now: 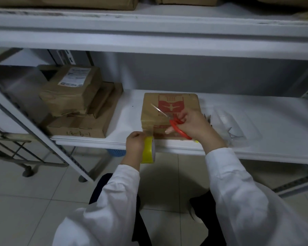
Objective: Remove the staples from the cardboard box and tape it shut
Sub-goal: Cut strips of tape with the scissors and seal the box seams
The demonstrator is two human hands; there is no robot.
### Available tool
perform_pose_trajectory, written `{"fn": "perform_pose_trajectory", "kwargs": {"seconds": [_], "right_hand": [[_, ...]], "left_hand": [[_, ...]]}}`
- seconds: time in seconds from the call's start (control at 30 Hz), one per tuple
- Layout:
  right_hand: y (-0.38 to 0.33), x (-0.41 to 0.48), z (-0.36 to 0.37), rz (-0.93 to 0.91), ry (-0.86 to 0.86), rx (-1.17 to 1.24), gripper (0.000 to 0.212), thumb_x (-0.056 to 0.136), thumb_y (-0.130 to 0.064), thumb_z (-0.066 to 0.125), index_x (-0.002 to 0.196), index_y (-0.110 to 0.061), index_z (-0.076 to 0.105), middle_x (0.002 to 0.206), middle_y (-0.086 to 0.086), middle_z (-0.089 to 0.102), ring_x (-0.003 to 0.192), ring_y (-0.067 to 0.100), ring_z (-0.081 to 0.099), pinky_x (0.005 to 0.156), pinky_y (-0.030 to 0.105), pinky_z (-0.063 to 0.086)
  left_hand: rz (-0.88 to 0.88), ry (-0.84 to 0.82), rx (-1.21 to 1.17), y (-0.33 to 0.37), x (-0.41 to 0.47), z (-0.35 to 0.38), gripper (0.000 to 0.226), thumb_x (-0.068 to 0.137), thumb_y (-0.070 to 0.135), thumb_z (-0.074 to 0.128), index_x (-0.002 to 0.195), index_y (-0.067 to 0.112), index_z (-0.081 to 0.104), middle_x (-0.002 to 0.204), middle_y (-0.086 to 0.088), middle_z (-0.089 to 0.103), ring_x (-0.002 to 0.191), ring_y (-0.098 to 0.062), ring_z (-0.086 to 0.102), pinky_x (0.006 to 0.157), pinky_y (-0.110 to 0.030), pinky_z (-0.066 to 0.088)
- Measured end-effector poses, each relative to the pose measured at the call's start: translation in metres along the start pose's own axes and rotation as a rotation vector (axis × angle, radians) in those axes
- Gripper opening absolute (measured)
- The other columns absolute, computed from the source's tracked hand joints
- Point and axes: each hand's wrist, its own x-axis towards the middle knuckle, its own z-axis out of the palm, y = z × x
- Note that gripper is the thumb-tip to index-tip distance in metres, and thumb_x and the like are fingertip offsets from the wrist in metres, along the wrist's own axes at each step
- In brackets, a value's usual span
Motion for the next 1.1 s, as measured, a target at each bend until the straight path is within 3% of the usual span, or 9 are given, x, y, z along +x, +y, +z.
{"fn": "perform_pose_trajectory", "kwargs": {"seconds": [0.03, 0.2, 0.27, 0.37, 0.43, 0.57, 0.77, 0.93, 1.1], "right_hand": [[0.0, -0.002, 0.002, 0.021, -0.076, -0.024, 0.047, 0.055, -0.035, 0.089, 0.084, -0.019, 0.057, 0.084, -0.005, 0.06, 0.084, 0.015, 0.059, 0.071, 0.027, 0.05], [0.005, -0.009, 0.005, 0.056, -0.303, -0.179, 0.035, 0.069, -0.037, 0.08, 0.066, -0.034, 0.046, 0.069, -0.014, 0.05, 0.07, 0.007, 0.049, 0.056, 0.017, 0.032], [0.006, -0.008, 0.004, 0.063, -0.368, -0.211, 0.031, 0.073, -0.037, 0.078, 0.067, -0.038, 0.047, 0.066, -0.014, 0.049, 0.064, 0.003, 0.047, 0.054, 0.016, 0.032], [0.01, -0.001, 0.005, 0.12, -0.423, -0.264, 0.023, 0.073, -0.042, 0.076, 0.075, -0.032, 0.056, 0.069, -0.001, 0.056, 0.06, 0.01, 0.049, 0.052, 0.017, 0.038], [0.012, 0.003, 0.007, 0.141, -0.43, -0.27, 0.025, 0.072, -0.045, 0.076, 0.077, -0.029, 0.058, 0.072, 0.004, 0.057, 0.064, 0.014, 0.051, 0.053, 0.019, 0.042], [0.009, 0.009, 0.013, 0.157, -0.407, -0.246, 0.03, 0.071, -0.042, 0.078, 0.08, -0.018, 0.064, 0.068, 0.004, 0.055, 0.063, 0.015, 0.05, 0.051, 0.019, 0.041], [0.008, 0.017, 0.023, 0.163, -0.352, -0.303, 0.053, 0.063, -0.045, 0.082, 0.092, -0.002, 0.07, 0.07, 0.007, 0.063, 0.062, 0.017, 0.055, 0.055, 0.023, 0.044], [0.009, 0.019, 0.024, 0.152, -0.303, -0.293, 0.049, 0.058, -0.042, 0.086, 0.081, -0.004, 0.065, 0.074, 0.012, 0.064, 0.066, 0.02, 0.056, 0.059, 0.027, 0.044], [0.005, 0.016, 0.022, 0.14, -0.335, -0.325, 0.048, 0.06, -0.042, 0.085, 0.083, -0.003, 0.069, 0.079, 0.015, 0.07, 0.063, 0.018, 0.059, 0.058, 0.024, 0.046]], "left_hand": [[0.004, -0.004, 0.024, 0.0, 0.001, -0.001, 0.006, 0.091, 0.014, 0.055, 0.095, 0.011, 0.059, 0.094, -0.007, 0.056, 0.089, -0.022, 0.05, 0.079, -0.026, 0.035], [-0.007, 0.01, 0.009, -0.005, 0.008, -0.003, 0.007, 0.086, 0.018, 0.062, 0.087, 0.011, 0.062, 0.092, -0.007, 0.061, 0.089, -0.025, 0.055, 0.079, -0.027, 0.039], [-0.029, 0.009, -0.014, -0.006, 0.01, -0.002, 0.006, 0.085, 0.016, 0.064, 0.087, 0.011, 0.062, 0.093, -0.007, 0.062, 0.089, -0.025, 0.056, 0.08, -0.027, 0.04], [-0.037, 0.01, -0.005, -0.006, 0.012, -0.001, 0.01, 0.088, 0.018, 0.061, 0.093, 0.01, 0.063, 0.094, -0.006, 0.06, 0.089, -0.024, 0.053, 0.081, -0.027, 0.039], [-0.035, 0.007, -0.008, -0.006, 0.012, 0.0, 0.016, 0.091, 0.02, 0.057, 0.099, 0.007, 0.063, 0.096, -0.008, 0.059, 0.089, -0.024, 0.052, 0.081, -0.029, 0.039], [-0.034, 0.016, -0.032, -0.007, 0.013, 0.0, 0.011, 0.091, 0.019, 0.057, 0.092, 0.01, 0.061, 0.094, -0.007, 0.058, 0.089, -0.024, 0.052, 0.08, -0.028, 0.039], [-0.03, 0.01, -0.042, -0.009, 0.017, -0.002, 0.011, 0.089, 0.02, 0.06, 0.085, 0.01, 0.06, 0.092, -0.008, 0.061, 0.089, -0.025, 0.055, 0.081, -0.029, 0.041], [-0.018, 0.009, -0.02, -0.009, 0.018, -0.004, 0.013, 0.089, 0.023, 0.061, 0.086, 0.01, 0.061, 0.093, -0.008, 0.062, 0.089, -0.025, 0.055, 0.081, -0.03, 0.042], [0.011, 0.01, 0.016, -0.009, 0.018, -0.003, 0.012, 0.09, 0.021, 0.06, 0.085, 0.01, 0.062, 0.093, -0.009, 0.063, 0.087, -0.025, 0.056, 0.083, -0.03, 0.044]]}}
